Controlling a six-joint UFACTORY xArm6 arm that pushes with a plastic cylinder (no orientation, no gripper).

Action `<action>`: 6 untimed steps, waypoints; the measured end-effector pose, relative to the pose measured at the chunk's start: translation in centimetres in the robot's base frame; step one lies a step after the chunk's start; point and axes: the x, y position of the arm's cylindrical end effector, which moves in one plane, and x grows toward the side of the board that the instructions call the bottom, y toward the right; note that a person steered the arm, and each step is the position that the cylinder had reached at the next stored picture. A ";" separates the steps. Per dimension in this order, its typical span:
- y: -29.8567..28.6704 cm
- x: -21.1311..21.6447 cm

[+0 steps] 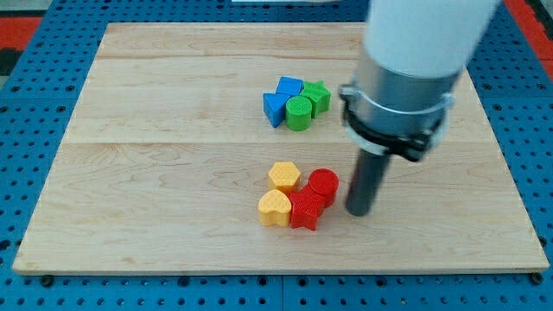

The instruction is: Push red circle towards green star

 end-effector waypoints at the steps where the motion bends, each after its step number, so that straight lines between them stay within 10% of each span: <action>1: -5.2 -1.1; 6: -1.9 -10.2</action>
